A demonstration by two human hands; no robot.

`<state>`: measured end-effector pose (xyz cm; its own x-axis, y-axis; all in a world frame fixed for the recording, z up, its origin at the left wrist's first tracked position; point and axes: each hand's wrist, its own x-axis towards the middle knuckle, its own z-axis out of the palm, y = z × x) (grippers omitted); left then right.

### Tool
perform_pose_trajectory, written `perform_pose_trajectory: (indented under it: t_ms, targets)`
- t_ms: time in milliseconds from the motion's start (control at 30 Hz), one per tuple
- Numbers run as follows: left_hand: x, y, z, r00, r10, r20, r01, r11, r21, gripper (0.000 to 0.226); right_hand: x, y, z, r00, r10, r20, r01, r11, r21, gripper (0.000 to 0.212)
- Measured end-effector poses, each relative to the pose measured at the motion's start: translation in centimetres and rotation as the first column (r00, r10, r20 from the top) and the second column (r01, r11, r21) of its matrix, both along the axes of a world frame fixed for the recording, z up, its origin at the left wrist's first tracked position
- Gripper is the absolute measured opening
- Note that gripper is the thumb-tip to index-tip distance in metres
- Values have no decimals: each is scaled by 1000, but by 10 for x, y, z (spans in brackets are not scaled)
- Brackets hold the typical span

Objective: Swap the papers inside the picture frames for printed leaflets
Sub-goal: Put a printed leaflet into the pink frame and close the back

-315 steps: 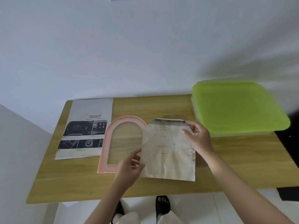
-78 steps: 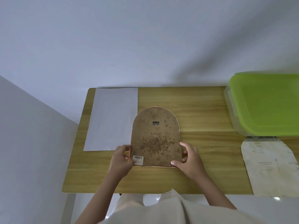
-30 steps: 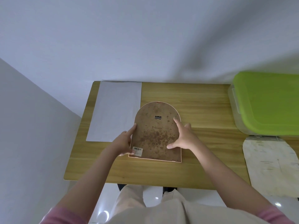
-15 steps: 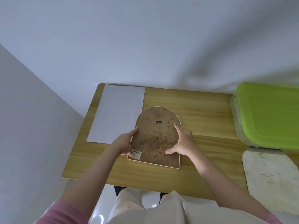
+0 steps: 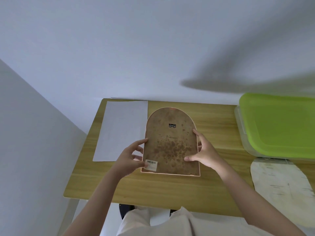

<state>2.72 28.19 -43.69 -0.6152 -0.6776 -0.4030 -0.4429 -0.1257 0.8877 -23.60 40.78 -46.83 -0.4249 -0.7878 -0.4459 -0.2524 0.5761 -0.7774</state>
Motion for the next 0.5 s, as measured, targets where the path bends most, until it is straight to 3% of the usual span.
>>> perform_pose_trajectory:
  t_ms: [233,500]
  targets:
    - [-10,7,35,971,64,-230,-47,996,75,68,-3,1,19,1000,-20,11,20,999,-29,105]
    - [-30,31,61,900,209,-381,-213,976,32,53,24,-12,60,999,44,-5,-45,988,-147,79]
